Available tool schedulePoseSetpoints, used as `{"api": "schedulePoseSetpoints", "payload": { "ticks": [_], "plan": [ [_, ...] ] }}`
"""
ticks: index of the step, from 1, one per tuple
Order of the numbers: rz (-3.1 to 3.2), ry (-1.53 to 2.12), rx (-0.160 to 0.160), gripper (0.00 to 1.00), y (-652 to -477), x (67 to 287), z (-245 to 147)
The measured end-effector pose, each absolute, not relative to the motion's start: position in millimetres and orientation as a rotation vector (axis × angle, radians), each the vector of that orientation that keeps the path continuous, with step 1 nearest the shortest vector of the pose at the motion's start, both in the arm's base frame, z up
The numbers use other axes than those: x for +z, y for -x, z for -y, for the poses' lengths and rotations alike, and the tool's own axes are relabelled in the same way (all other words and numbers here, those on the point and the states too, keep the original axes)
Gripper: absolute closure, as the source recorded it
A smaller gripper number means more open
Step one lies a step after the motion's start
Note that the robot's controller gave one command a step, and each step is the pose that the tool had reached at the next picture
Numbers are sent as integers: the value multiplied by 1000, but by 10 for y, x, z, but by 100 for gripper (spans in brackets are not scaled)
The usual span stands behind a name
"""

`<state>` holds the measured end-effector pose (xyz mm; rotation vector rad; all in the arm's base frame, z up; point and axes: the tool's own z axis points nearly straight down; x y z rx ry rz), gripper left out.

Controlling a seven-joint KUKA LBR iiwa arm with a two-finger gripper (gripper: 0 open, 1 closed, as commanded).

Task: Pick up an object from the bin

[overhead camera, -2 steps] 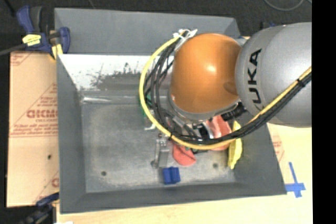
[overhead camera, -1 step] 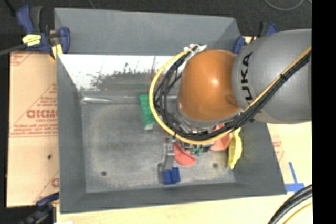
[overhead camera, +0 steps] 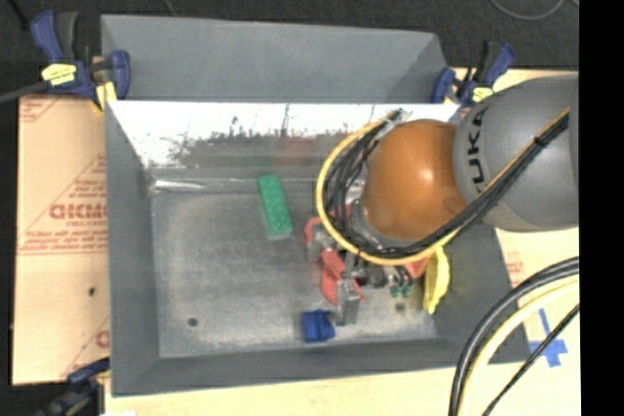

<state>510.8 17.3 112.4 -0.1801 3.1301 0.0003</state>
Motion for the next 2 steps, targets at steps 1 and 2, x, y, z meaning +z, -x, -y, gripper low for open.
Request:
{"api": "schedulePoseSetpoints", "payload": {
  "ticks": [1, 2],
  "plan": [
    [-3126, 220, 2, 0, -5248, 817, 4],
    [-3130, 148, 1, 0, -5241, 885, 25]
  ]
}}
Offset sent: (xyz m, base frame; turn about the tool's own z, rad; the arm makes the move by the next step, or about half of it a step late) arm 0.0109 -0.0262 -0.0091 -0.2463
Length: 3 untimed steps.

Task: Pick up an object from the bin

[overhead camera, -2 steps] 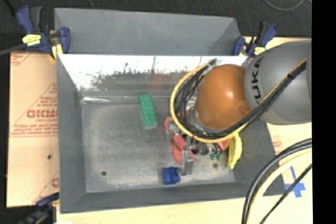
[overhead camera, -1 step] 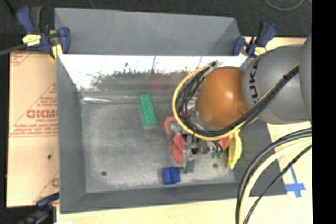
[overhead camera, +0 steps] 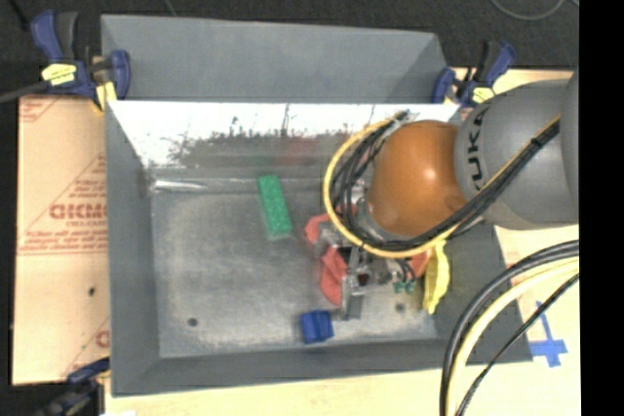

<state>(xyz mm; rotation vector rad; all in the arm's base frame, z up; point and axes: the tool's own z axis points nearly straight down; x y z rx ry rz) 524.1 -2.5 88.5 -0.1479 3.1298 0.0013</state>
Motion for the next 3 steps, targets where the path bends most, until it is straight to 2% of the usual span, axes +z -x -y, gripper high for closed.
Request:
{"api": "schedulePoseSetpoints", "payload": {
  "ticks": [1, 3],
  "plan": [
    [-3071, 590, 0, 100, -5435, 712, -32],
    [-3075, 590, 2, 100, -5421, 750, -33]
  ]
}}
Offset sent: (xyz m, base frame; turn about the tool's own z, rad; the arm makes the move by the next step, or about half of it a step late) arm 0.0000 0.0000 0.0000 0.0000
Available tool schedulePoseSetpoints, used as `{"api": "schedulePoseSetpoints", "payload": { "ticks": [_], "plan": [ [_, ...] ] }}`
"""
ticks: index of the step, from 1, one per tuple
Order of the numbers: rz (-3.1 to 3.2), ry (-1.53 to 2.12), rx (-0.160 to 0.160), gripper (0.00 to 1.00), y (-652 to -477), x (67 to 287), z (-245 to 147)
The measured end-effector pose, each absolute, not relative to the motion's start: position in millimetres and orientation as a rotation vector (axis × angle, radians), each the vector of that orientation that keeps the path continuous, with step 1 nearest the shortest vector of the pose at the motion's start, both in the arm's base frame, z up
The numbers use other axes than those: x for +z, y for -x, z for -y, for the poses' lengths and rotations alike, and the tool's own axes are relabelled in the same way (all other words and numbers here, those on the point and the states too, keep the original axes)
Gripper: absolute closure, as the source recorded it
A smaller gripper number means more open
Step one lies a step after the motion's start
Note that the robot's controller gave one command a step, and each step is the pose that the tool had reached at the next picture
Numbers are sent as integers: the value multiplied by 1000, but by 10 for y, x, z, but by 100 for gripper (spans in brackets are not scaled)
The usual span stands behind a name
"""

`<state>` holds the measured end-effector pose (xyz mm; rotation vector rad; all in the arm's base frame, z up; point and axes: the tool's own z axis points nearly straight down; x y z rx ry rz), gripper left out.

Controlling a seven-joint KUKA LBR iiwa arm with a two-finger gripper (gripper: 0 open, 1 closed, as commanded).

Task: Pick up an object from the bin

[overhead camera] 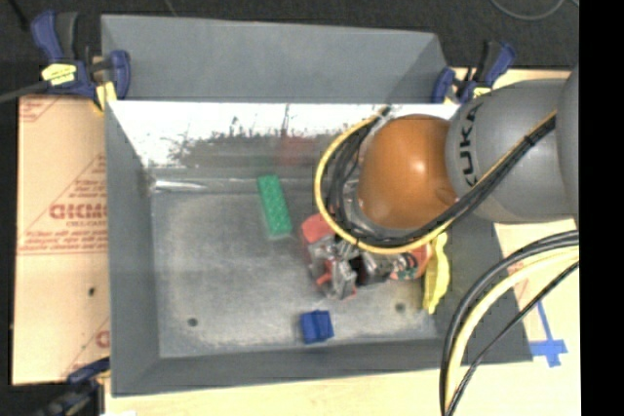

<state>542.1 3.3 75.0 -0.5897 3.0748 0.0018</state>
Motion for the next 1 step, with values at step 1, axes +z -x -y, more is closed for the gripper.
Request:
{"api": "schedulePoseSetpoints", "payload": {
  "ticks": [1],
  "plan": [
    [-3081, 588, 3, 100, -5405, 948, -30]
  ]
}}
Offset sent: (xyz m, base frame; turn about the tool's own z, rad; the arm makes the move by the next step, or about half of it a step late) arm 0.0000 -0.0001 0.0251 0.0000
